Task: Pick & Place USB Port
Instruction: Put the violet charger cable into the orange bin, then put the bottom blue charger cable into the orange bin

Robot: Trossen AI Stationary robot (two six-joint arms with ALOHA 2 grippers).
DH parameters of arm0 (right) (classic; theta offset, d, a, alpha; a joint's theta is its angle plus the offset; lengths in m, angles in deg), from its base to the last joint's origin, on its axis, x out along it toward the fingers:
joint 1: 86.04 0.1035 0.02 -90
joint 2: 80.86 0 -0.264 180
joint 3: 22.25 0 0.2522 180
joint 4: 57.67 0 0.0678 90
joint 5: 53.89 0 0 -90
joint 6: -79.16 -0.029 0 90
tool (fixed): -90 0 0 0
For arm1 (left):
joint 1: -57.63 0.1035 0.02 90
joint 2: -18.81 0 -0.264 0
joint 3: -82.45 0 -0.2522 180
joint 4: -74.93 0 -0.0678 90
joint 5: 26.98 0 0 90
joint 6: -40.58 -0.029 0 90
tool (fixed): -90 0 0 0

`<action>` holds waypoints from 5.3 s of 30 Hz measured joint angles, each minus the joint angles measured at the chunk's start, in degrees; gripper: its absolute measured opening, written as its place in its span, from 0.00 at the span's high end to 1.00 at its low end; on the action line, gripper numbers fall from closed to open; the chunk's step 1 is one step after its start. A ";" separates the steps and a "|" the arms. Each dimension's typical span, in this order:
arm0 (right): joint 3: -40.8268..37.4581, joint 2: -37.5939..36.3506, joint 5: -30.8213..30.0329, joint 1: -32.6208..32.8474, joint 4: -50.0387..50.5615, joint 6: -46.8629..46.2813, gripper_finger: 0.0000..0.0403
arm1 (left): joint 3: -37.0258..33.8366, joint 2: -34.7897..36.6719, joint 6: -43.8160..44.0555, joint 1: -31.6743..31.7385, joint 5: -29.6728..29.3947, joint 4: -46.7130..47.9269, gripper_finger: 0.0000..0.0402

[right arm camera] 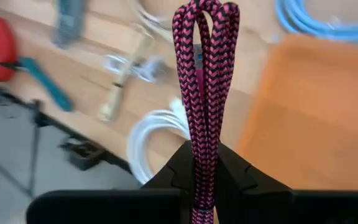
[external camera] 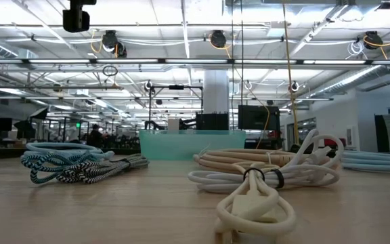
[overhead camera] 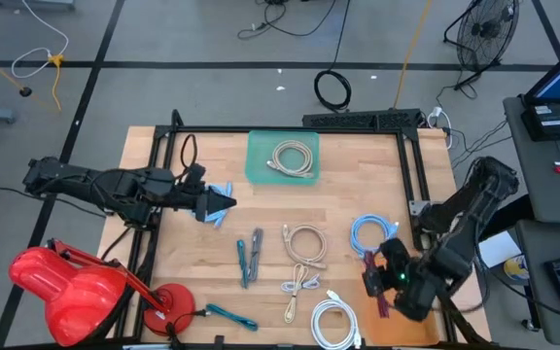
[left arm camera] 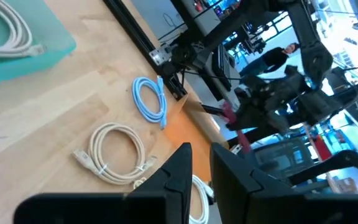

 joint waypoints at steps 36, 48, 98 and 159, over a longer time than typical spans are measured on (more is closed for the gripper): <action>-0.37 16.15 18.91 -4.89 8.03 -3.60 0.95 | -0.04 0.00 -9.66 -0.04 19.98 0.08 0.86; -7.16 16.35 19.20 -4.89 0.56 -3.66 0.95 | -0.07 0.07 -8.96 -0.87 19.71 0.05 0.86; -11.63 -6.36 -19.78 -12.67 -11.15 12.76 0.76 | -0.07 0.07 -11.94 -0.87 19.52 0.10 0.86; -28.87 -5.66 4.26 -39.47 -84.91 74.37 0.76 | 27.44 -44.17 -46.22 -27.88 8.63 33.78 0.86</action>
